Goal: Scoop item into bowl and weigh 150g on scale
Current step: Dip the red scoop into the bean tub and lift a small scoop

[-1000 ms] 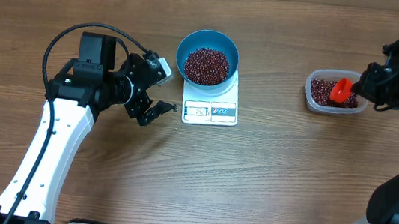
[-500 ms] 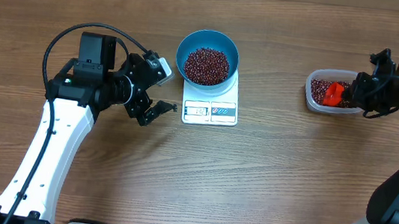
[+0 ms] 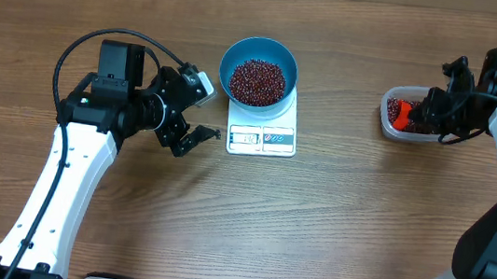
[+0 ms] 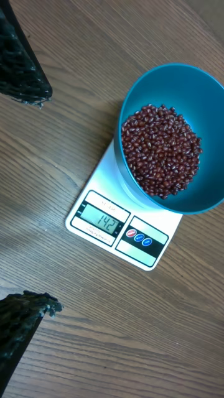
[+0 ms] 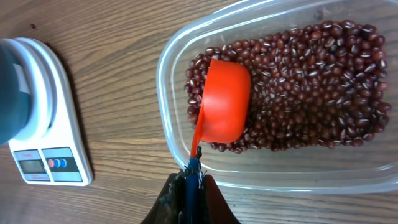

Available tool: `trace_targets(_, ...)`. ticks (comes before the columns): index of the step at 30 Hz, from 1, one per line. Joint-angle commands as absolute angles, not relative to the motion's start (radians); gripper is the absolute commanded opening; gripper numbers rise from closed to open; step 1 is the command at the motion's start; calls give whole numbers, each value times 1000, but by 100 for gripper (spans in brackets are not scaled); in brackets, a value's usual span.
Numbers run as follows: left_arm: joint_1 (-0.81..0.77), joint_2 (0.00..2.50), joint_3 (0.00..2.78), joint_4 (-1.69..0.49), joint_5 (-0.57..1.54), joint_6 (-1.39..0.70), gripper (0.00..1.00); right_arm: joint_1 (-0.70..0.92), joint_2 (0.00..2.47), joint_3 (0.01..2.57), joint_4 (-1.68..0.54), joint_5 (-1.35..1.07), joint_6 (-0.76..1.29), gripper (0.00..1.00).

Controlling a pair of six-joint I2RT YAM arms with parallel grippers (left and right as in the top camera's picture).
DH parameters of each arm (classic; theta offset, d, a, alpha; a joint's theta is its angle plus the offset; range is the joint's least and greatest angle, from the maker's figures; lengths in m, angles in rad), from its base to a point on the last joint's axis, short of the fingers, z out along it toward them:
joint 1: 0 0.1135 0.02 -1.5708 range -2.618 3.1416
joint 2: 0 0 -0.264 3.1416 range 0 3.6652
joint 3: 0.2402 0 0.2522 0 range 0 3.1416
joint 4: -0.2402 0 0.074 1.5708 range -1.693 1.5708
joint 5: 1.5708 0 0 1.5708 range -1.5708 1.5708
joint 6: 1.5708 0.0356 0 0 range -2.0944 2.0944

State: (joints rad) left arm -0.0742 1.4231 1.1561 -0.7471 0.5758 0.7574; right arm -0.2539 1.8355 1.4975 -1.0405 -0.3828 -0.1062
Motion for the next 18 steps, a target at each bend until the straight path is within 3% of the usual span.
trace_targets(1, -72, 1419, 1150, -748, 592, 744, 99, -270, 1828, 1487, -1037, -472, -113, 4)
trace_targets(18, -72, 1419, 1150, -748, 592, 744, 100, -514, 1828, 1487, -1063, -750, -140, 4)
